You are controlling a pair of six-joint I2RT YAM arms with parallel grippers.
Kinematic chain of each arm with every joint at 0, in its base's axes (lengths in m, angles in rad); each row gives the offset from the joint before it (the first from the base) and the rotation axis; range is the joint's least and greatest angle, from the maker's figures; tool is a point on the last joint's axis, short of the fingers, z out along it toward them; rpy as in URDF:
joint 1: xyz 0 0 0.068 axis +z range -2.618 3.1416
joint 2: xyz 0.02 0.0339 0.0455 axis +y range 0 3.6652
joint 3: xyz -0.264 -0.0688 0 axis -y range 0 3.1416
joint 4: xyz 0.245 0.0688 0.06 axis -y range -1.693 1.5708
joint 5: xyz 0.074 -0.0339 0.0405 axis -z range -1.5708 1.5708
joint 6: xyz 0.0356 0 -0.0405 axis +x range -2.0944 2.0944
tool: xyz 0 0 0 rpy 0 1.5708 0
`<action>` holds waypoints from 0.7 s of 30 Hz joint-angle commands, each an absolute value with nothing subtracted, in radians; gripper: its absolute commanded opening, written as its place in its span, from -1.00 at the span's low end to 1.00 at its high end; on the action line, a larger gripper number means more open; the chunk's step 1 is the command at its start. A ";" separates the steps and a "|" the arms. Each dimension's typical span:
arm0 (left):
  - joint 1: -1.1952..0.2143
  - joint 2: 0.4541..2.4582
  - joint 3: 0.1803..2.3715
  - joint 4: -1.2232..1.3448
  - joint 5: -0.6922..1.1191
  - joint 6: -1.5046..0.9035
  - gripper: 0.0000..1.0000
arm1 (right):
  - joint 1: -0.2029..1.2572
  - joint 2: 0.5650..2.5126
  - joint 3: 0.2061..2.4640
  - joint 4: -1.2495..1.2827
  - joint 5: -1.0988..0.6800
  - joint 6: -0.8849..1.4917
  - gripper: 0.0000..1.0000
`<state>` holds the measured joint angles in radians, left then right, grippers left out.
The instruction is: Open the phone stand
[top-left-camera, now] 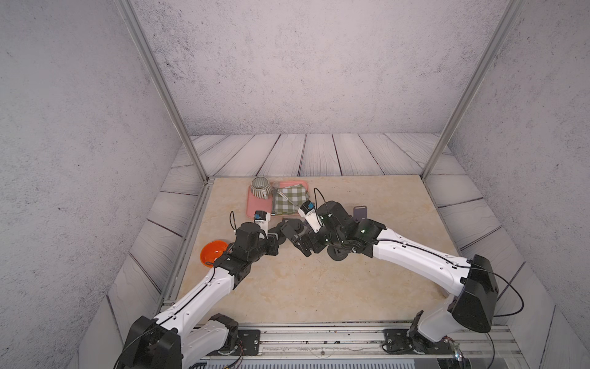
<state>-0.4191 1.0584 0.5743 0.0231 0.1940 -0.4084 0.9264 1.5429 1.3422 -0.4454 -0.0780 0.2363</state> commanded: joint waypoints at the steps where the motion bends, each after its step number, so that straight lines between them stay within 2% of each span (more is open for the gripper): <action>1: -0.420 1.039 0.570 0.020 0.193 -0.405 -1.00 | 0.924 1.557 1.382 -0.436 -0.110 0.211 0.98; 21: -0.420 1.042 0.556 0.059 0.295 -0.373 -1.00 | 0.849 1.765 1.481 -0.384 -0.272 0.199 0.98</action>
<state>-0.4191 1.0527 0.5617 0.0299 0.2771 -0.3862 0.8547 1.7493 1.4464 -0.4004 -0.2325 0.2070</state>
